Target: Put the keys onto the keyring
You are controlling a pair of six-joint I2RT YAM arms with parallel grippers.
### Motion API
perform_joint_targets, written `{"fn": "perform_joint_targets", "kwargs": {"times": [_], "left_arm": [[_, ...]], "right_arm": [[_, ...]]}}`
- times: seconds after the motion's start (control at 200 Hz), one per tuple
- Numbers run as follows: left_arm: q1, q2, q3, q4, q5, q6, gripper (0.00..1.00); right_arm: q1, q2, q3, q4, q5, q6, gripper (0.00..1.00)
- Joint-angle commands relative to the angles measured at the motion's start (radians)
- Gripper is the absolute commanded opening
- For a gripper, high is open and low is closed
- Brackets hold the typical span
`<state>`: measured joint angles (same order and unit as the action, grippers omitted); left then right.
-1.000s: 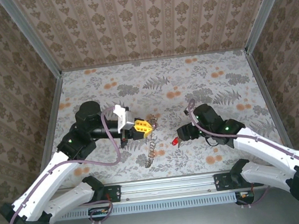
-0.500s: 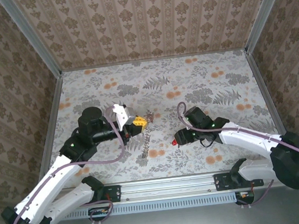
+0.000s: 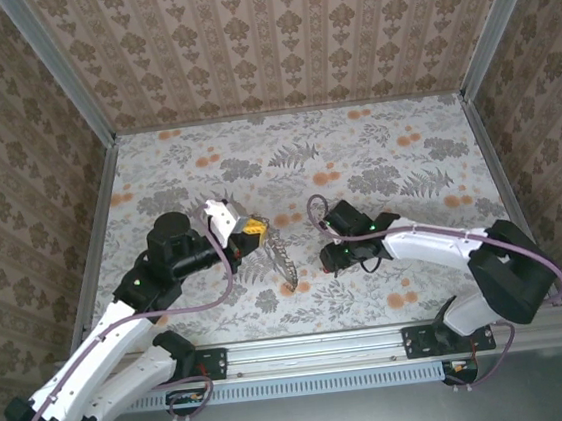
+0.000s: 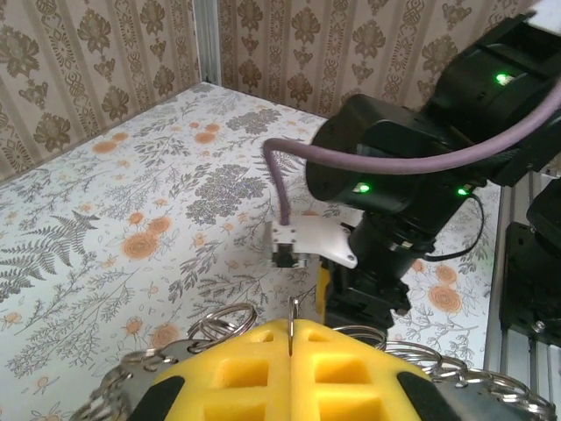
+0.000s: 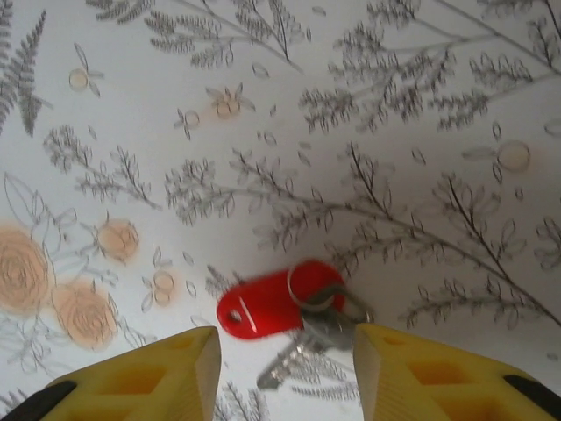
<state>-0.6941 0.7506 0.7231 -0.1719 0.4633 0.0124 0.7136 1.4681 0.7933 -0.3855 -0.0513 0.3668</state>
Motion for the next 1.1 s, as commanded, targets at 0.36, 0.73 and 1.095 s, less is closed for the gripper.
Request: {"fn": "perform_joint_targets", "kwargs": {"times": [0.36,0.73,1.095], "left_arm": [[0.027,-0.03,-0.02,0.087,0.042,-0.057,0.0],[0.047,-0.033,-0.025,0.1,0.057,-0.068,0.0],[0.051,-0.041,-0.029,0.106,0.07,-0.071,0.0]], "right_arm": [[0.049,0.169,0.205,-0.303,0.147,-0.176,0.39],[0.059,0.252,0.272,-0.32,0.12,-0.229,0.3],[0.06,0.303,0.31,-0.344,0.117,-0.241,0.29]]}}
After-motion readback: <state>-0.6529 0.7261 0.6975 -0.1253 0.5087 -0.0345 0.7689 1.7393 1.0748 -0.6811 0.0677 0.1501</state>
